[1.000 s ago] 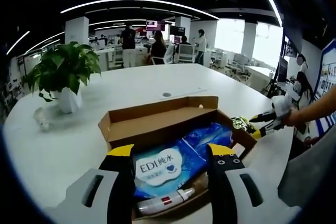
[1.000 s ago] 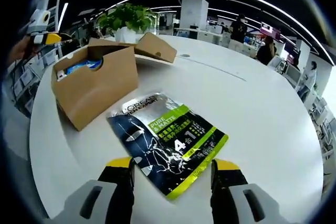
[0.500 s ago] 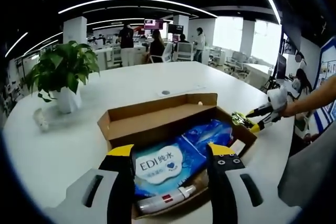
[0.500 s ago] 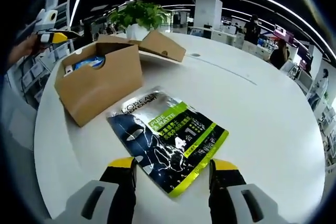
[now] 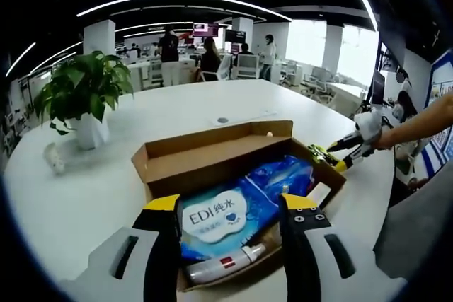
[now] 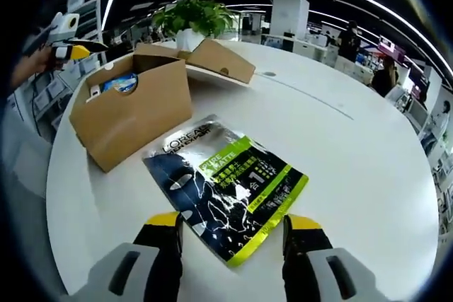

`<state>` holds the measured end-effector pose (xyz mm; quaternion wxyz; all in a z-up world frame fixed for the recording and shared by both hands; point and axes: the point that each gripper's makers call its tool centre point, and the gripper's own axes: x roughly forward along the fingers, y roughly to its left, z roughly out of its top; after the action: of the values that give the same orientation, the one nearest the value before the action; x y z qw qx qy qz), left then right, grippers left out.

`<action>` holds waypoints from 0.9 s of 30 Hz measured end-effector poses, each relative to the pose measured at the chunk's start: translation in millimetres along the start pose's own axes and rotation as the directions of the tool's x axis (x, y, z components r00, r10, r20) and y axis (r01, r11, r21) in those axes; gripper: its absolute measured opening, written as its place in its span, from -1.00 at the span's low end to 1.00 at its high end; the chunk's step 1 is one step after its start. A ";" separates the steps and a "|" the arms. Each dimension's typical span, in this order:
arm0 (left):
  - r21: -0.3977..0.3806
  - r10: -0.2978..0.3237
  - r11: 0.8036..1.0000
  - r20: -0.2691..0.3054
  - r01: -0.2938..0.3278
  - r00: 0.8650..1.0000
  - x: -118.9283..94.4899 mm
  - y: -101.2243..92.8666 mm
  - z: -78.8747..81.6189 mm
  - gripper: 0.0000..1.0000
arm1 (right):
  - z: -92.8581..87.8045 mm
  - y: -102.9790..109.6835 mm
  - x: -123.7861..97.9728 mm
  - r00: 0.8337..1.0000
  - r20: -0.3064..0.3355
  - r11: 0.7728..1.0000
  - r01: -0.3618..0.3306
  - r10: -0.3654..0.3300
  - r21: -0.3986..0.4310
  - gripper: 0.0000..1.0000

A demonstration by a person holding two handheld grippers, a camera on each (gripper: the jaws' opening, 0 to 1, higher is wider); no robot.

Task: Operate the shoe box by opening the lid, removing the specified soft item, and placing it in the target area until the item is outside and the box remains undamaged.

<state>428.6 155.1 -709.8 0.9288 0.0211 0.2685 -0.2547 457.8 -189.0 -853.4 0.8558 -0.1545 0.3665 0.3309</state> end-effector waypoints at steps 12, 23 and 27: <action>0.002 -0.013 1.000 -0.040 0.013 0.999 1.0 1.3 -10.2 0.15 | 2.7 -4.0 3.7 1.000 -0.024 1.000 -0.019 0.019 -0.015 0.12; 0.000 -0.002 1.000 -0.053 0.002 0.999 -0.1 8.2 -4.6 0.22 | 10.4 1.8 -6.9 1.000 -0.001 0.999 -0.024 0.024 -0.029 0.18; -0.010 -0.005 1.000 -0.049 0.004 0.999 -2.2 7.2 -3.0 0.25 | 20.4 6.6 -13.0 0.999 0.024 0.999 -0.029 0.030 -0.032 0.16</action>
<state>429.0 162.9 -712.0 0.9214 0.0222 0.2924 -0.2549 457.3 -179.6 -830.1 0.8526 -0.1586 0.3529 0.3513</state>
